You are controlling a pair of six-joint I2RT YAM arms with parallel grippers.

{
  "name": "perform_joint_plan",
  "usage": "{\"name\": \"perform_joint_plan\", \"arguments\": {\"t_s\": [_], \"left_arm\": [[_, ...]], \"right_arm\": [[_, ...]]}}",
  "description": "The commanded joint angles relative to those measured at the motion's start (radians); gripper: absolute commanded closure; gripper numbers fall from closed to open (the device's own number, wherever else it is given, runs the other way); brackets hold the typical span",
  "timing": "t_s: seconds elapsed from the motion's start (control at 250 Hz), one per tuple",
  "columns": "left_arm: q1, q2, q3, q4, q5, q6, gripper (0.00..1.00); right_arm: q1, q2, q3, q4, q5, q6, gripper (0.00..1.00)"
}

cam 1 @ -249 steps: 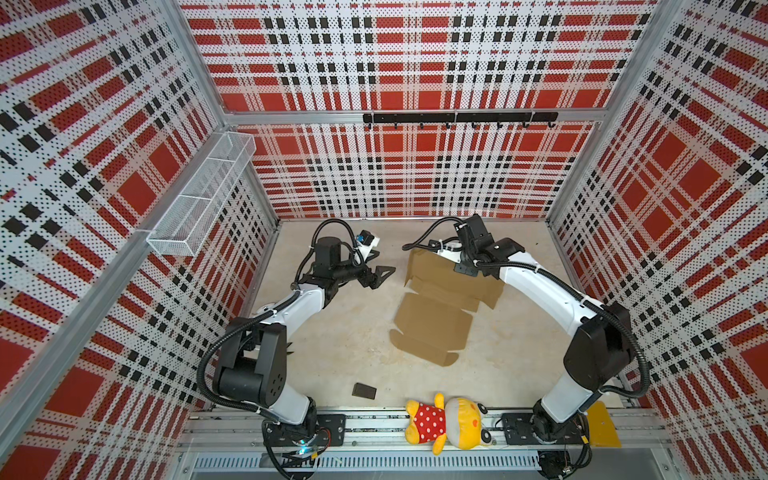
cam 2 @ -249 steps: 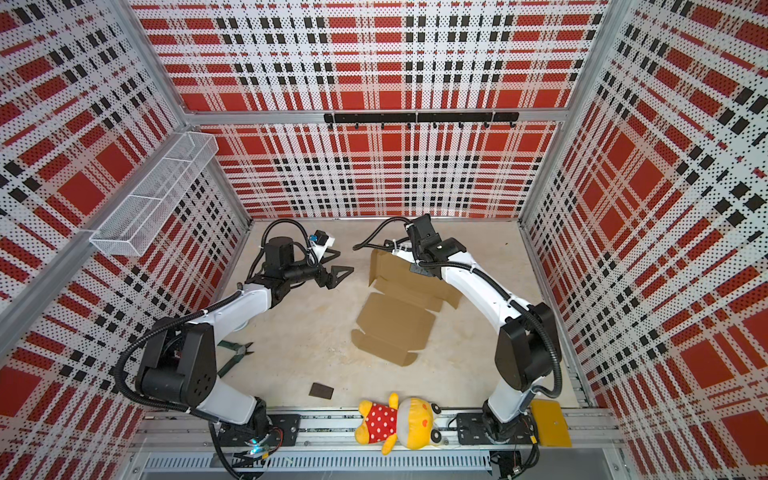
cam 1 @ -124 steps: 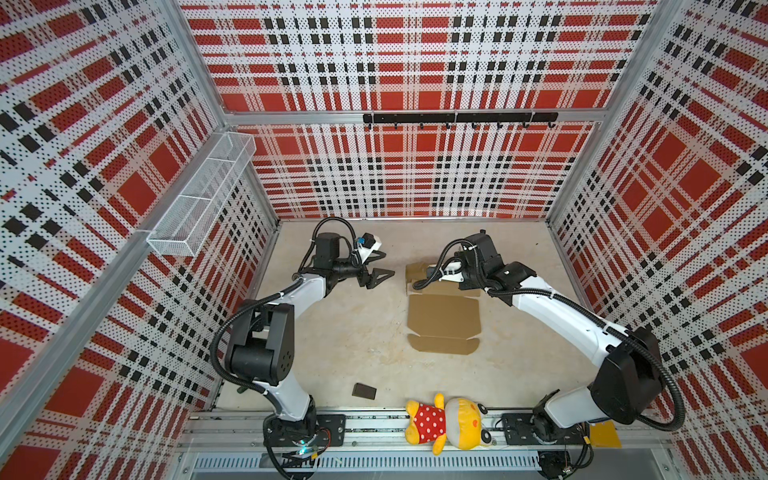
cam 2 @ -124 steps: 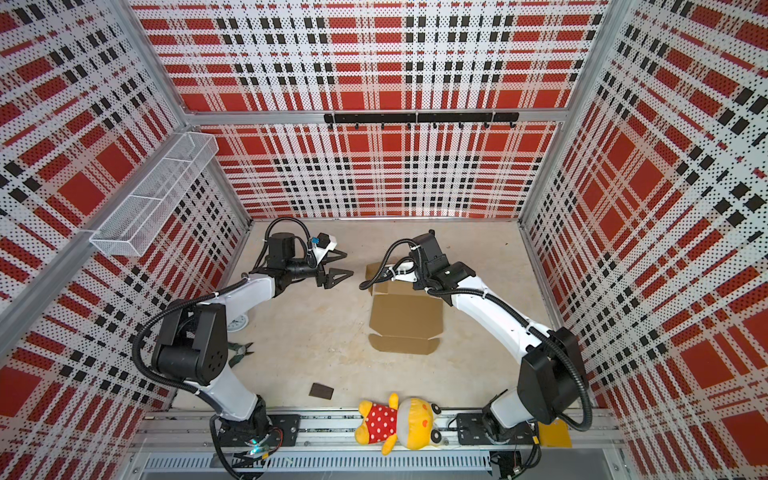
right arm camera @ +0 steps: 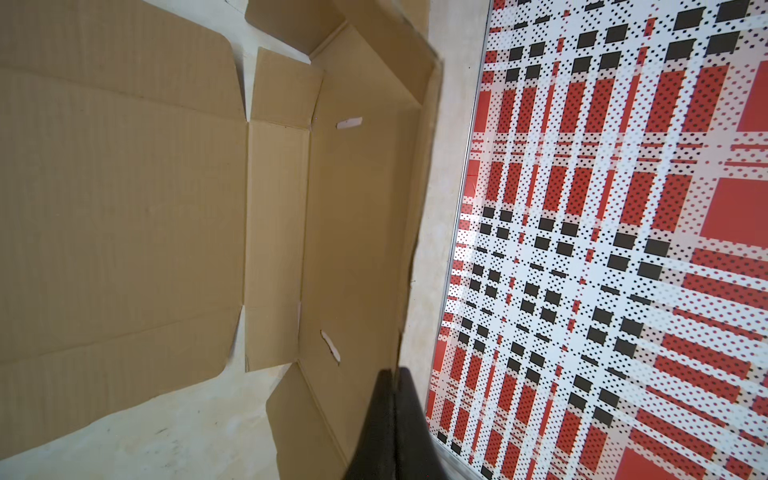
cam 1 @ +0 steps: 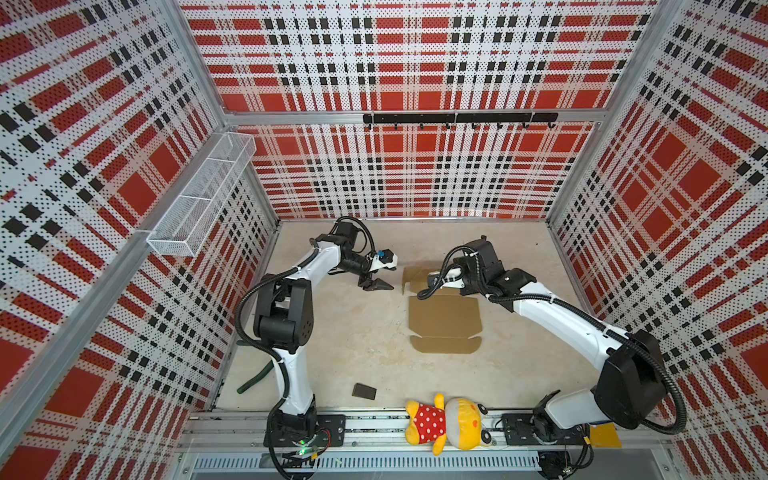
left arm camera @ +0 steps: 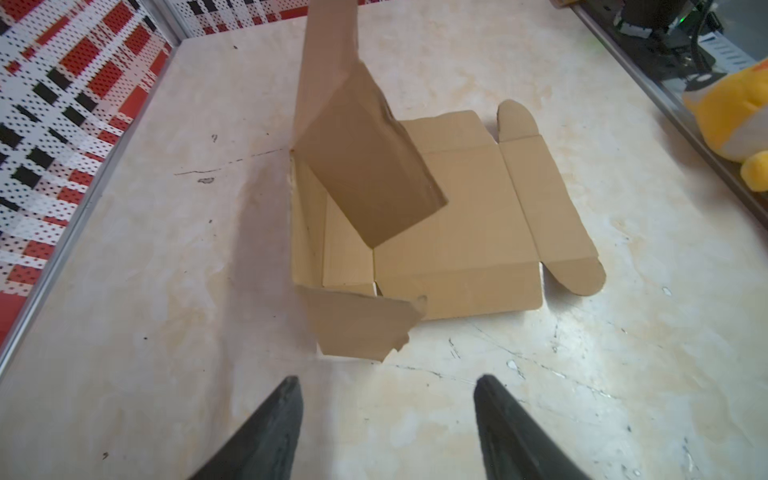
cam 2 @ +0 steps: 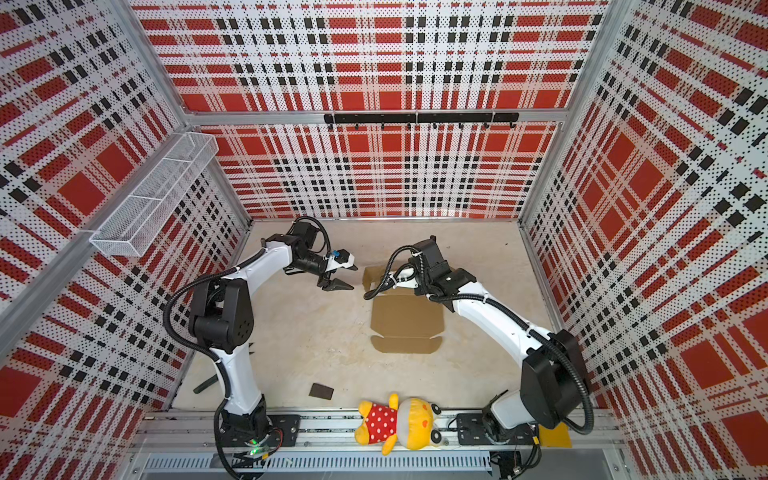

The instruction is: Fold the paper box

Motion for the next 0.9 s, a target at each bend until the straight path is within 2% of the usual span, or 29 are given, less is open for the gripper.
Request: {"name": "perform_joint_plan", "arguments": {"t_s": [0.0,0.392,0.684,0.896], "left_arm": [[-0.018,0.037,0.063,-0.086,-0.013,0.101,0.31],[-0.059,0.164,0.219,-0.088,-0.013,0.059,0.39],[-0.058,0.195,0.237,-0.084,0.007,0.049,0.42],[-0.069,0.192,0.225,-0.041,0.016,-0.008,0.41]], "right_arm": [[0.006,0.022,0.007,0.01,-0.033,-0.021,1.0],[0.001,0.12,0.061,0.031,0.029,-0.025,1.0],[0.001,0.099,-0.052,0.19,0.083,-0.081,1.0],[0.002,0.054,-0.122,0.288,0.107,-0.117,1.0]]}}
